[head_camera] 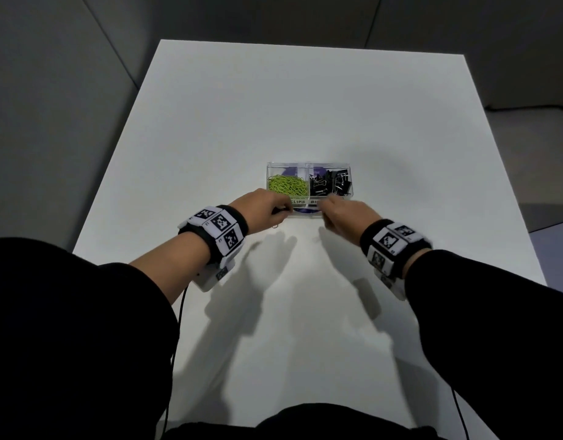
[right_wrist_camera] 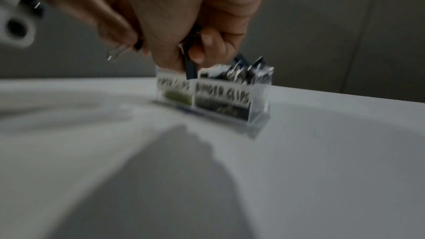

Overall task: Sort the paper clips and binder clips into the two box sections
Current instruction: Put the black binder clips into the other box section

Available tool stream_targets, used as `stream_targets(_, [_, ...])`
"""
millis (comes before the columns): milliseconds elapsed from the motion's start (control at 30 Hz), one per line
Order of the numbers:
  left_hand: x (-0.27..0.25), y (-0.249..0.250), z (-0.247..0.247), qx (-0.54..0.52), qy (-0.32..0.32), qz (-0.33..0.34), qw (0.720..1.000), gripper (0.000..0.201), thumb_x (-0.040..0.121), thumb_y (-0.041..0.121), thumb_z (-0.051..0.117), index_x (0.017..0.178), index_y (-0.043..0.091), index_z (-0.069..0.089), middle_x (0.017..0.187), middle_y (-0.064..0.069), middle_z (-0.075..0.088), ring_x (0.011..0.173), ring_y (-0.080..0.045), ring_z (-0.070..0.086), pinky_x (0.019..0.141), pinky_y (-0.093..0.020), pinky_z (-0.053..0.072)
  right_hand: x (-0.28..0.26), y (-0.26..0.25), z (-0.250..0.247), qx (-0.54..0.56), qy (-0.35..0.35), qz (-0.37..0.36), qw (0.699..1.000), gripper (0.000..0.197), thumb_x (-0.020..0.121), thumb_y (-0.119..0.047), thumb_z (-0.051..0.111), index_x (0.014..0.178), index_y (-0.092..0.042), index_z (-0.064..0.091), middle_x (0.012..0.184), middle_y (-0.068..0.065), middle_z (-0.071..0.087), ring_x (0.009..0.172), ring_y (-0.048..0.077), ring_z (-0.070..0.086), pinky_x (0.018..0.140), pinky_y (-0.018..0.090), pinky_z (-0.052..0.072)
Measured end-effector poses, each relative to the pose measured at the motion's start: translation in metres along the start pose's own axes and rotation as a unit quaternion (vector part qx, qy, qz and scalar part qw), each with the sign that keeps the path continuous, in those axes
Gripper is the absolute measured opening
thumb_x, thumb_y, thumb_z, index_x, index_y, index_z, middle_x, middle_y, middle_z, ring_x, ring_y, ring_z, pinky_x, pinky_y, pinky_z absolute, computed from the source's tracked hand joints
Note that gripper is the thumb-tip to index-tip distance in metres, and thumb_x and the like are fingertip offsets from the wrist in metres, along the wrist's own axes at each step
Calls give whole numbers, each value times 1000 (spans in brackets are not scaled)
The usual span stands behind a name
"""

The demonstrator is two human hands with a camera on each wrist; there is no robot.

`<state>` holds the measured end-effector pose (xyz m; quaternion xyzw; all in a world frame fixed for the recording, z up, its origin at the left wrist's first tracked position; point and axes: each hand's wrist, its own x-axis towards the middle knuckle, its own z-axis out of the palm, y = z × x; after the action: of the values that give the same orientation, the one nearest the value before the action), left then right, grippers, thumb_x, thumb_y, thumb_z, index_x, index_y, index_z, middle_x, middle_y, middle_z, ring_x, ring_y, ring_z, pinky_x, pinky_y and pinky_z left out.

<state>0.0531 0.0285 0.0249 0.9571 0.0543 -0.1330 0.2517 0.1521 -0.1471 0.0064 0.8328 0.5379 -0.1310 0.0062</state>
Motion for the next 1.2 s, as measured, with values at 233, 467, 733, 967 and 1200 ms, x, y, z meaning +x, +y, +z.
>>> stream_targets(233, [19,3,-20,2,21,-21,1000,25,92,18,54,114,14,66,111,-14,58,99,-27,57,86,-28,41,44,28,-31,2,51,85,995,34,87,6,44,119,-4,53,107,21,50,93,34,53,63,35,38])
stream_targets(467, [22,-1,-19,-17,19,-37,999,17,86,9,57,102,8,63,104,-9,65,96,-25,60,79,-26,42,59,17,-20,48,21,91,994,59,87,9,41,140,-14,31,123,18,49,113,35,46,83,43,44])
stream_targets(733, [37,8,-24,-20,44,-9,999,21,91,17,56,109,11,64,110,-7,62,88,-14,51,78,-21,36,27,28,-39,61,87,87,991,50,86,-12,60,133,-12,45,135,14,45,114,34,49,87,41,44])
stream_targets(967, [69,29,-18,-35,53,30,998,22,93,17,51,112,8,60,113,-11,56,105,-24,53,79,-16,30,-98,17,-40,68,119,42,990,13,86,-21,52,91,-19,65,81,-4,66,72,11,57,51,23,43])
stream_targets(1200, [100,52,-5,-9,8,60,998,26,92,14,54,116,4,59,120,-16,53,113,-29,50,92,-26,35,-252,9,11,83,-115,103,984,37,88,-61,26,72,-33,44,54,-20,45,50,-6,42,47,6,28])
